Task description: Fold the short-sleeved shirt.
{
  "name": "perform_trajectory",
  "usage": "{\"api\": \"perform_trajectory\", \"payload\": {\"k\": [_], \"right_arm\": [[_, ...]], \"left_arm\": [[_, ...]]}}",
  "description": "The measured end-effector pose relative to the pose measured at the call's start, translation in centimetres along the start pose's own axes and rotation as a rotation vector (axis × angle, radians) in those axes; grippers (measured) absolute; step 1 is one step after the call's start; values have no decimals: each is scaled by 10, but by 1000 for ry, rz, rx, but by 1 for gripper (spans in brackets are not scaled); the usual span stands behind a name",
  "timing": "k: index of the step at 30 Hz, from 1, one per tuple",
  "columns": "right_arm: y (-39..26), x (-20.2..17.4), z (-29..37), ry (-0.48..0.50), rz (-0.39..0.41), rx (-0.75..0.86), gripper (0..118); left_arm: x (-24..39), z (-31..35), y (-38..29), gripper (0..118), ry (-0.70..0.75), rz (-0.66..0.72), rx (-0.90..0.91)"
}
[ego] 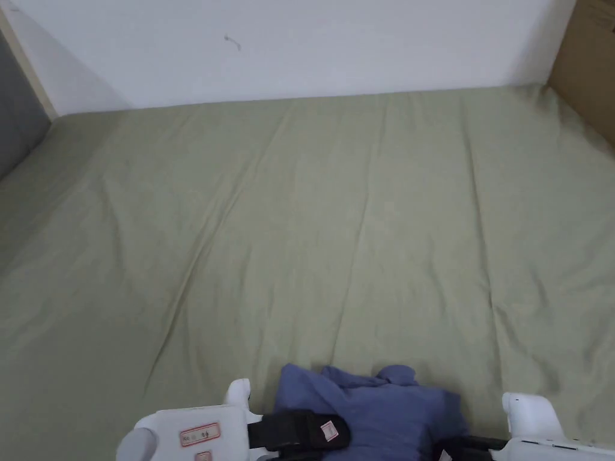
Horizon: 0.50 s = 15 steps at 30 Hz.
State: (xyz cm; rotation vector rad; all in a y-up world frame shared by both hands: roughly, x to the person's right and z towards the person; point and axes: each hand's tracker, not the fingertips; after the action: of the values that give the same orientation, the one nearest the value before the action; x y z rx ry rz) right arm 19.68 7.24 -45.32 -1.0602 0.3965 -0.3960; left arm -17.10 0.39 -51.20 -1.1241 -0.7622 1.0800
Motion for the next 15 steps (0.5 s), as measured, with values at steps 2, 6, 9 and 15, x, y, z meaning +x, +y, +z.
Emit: {"api": "perform_trajectory", "payload": {"k": [2, 6, 9, 15], "right_arm": [[2, -16, 6, -73, 63, -8, 0], [-8, -52, 28, -105, 216, 57, 0], [-17, -71, 45, -73, 209, 88, 0], [-24, -94, 68, -63, 151, 107, 0]], "left_arm": [[20, 6, -4, 23, 134, -105, 4], [59, 58, 2, 23, 115, -241, 10], [65, 138, 29, 23, 325, -341, 3], [54, 297, 70, 23, 846, -301, 114]]}}
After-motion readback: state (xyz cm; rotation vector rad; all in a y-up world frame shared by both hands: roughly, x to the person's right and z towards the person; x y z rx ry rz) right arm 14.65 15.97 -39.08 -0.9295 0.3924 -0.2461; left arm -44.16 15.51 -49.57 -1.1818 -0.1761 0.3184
